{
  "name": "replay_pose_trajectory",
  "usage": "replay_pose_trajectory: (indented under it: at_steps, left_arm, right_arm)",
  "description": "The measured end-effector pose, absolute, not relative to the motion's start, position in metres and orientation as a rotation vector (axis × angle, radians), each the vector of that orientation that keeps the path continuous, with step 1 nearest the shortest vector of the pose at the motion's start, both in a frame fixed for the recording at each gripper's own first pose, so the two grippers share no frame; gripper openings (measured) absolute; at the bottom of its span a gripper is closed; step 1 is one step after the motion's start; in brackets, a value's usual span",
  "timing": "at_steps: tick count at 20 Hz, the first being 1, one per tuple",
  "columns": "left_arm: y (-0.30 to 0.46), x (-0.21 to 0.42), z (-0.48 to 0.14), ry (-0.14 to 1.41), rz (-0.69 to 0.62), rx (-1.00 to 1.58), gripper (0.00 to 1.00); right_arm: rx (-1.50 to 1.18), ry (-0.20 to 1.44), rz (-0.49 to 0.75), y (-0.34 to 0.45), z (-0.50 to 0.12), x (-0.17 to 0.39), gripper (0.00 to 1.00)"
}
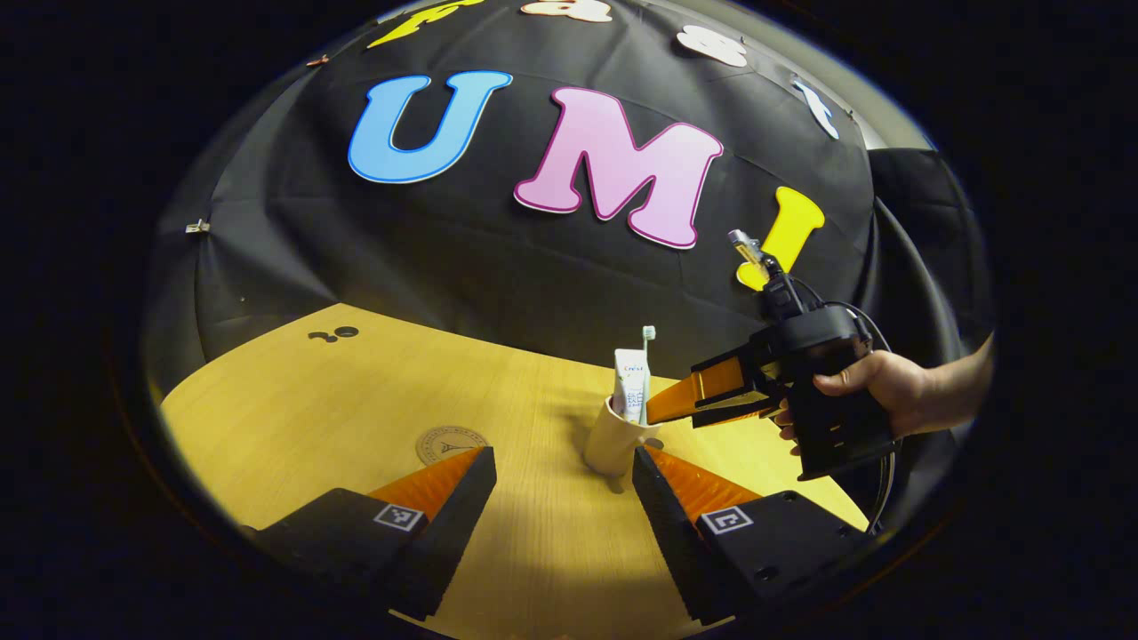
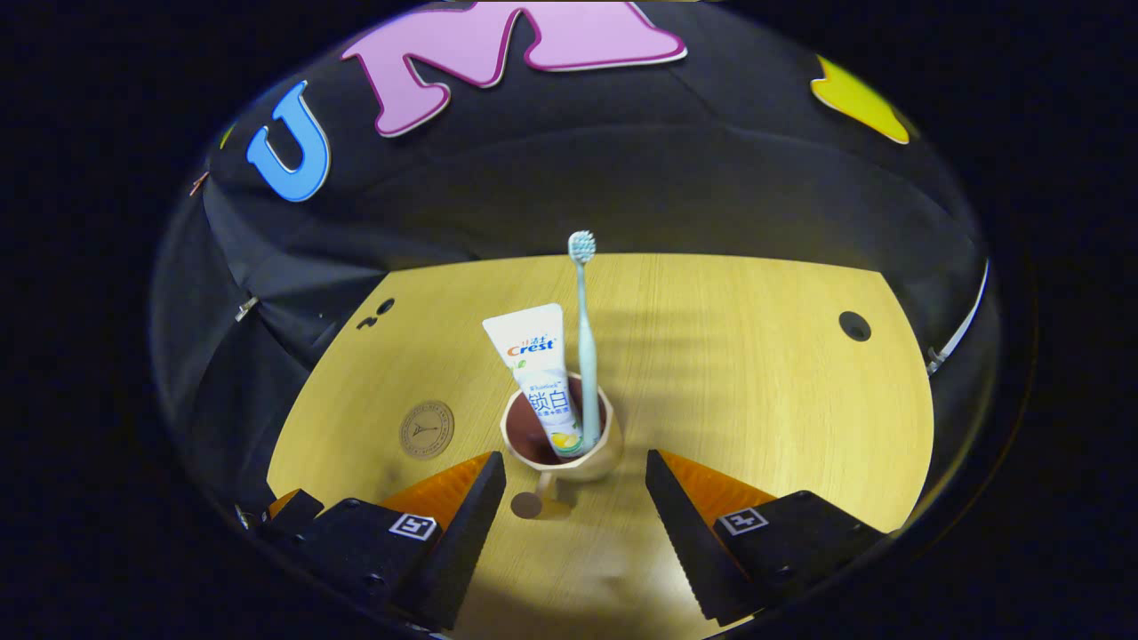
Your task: Put the toothbrush and toothpaste on the desktop into the cup, then pick up the cup and place it on the coaster on the desktop.
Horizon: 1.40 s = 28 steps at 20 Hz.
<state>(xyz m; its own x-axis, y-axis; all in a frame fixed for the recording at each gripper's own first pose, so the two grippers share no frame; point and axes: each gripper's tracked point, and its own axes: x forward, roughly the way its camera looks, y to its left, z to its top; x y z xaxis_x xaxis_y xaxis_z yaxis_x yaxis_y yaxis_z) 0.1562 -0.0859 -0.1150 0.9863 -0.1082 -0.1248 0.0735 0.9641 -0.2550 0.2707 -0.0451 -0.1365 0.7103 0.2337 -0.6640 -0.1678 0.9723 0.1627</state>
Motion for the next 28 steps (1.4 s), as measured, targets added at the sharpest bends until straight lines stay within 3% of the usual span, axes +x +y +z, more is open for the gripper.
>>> replay_pose_trajectory:
  at_steps: [8,9,10,11,12,18,20,21,22,25,26,27,28]
  left_arm:
    - [-0.037,0.134,-0.122,0.173,-0.029,-0.251,0.98]
    - [-0.031,0.130,-0.126,0.182,-0.018,-0.257,0.98]
    - [-0.026,0.127,-0.129,0.191,-0.008,-0.264,0.98]
    - [-0.021,0.124,-0.133,0.199,0.001,-0.270,0.97]
    - [-0.016,0.120,-0.137,0.210,0.010,-0.276,0.97]
    - [-0.004,0.105,-0.153,0.254,0.027,-0.298,0.98]
    - [-0.005,0.101,-0.157,0.265,0.023,-0.303,0.98]
    - [-0.005,0.102,-0.159,0.271,0.021,-0.300,0.98]
    - [-0.005,0.101,-0.160,0.274,0.019,-0.295,0.98]
    - [-0.007,0.099,-0.161,0.280,0.012,-0.287,0.98]
    - [-0.009,0.099,-0.161,0.284,0.009,-0.286,0.98]
    - [-0.010,0.099,-0.163,0.288,0.008,-0.284,0.98]
    - [-0.012,0.099,-0.163,0.290,0.005,-0.282,0.98]
  right_arm:
    - [0.054,1.073,0.195,-0.031,-0.189,0.267,0.96]
    - [0.057,1.097,0.189,-0.027,-0.195,0.270,0.88]
    - [0.046,1.112,0.185,-0.025,-0.200,0.274,0.97]
    - [0.041,1.128,0.180,-0.023,-0.202,0.276,0.87]
    - [0.044,1.153,0.172,-0.021,-0.207,0.277,0.96]
    - [-0.042,1.186,0.139,-0.022,-0.224,0.283,0.91]
    - [-0.041,1.185,0.129,-0.026,-0.225,0.285,0.84]
    - [-0.032,1.192,0.129,-0.025,-0.222,0.285,0.69]
    - [-0.032,1.193,0.131,-0.023,-0.231,0.286,0.70]
    - [-0.041,1.192,0.138,-0.020,-0.229,0.284,0.48]
    - [-0.048,1.191,0.141,-0.020,-0.229,0.284,0.52]
    - [-0.056,1.186,0.135,-0.021,-0.227,0.285,0.38]
    - [-0.056,1.189,0.137,-0.021,-0.230,0.286,0.36]
